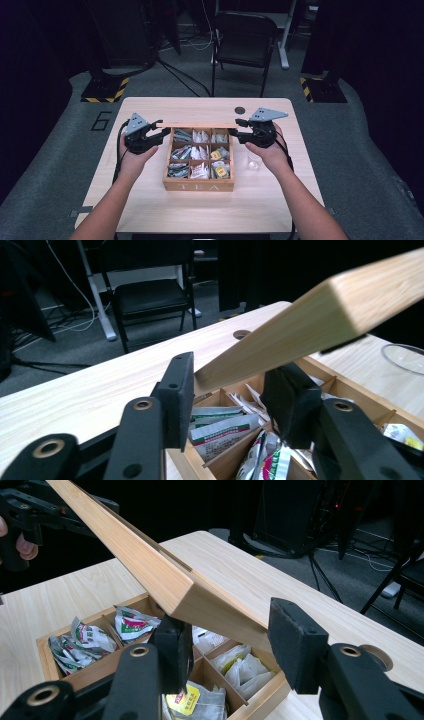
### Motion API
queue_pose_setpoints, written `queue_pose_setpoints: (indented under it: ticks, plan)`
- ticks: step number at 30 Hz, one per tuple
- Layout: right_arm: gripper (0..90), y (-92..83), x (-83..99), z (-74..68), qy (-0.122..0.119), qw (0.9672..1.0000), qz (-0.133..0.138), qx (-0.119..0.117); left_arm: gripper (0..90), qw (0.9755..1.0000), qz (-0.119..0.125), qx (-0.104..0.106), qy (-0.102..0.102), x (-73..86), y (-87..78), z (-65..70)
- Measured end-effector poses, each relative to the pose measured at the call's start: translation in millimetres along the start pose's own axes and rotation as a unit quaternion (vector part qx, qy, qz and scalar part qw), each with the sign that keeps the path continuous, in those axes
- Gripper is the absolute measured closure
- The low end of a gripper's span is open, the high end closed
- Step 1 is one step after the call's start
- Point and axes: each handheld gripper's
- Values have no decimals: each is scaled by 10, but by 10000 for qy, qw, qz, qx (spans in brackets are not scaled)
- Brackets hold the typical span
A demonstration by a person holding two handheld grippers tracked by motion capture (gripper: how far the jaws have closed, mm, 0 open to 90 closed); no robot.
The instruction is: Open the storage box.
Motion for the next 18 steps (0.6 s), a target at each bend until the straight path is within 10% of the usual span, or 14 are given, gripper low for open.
queue_pose_setpoints:
  ticks: [18]
  plan:
    - [494, 69, -43, 80, -13, 10000, -82, -11, 590, 10000, 12, -31, -51, -60, 41, -40]
Point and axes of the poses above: each handheld gripper's, and its own axes: y roughly forward along the jaws, x roughly out of its underside, z roughly to its right, and after that the axes turned 1 degree about -y, right-handed
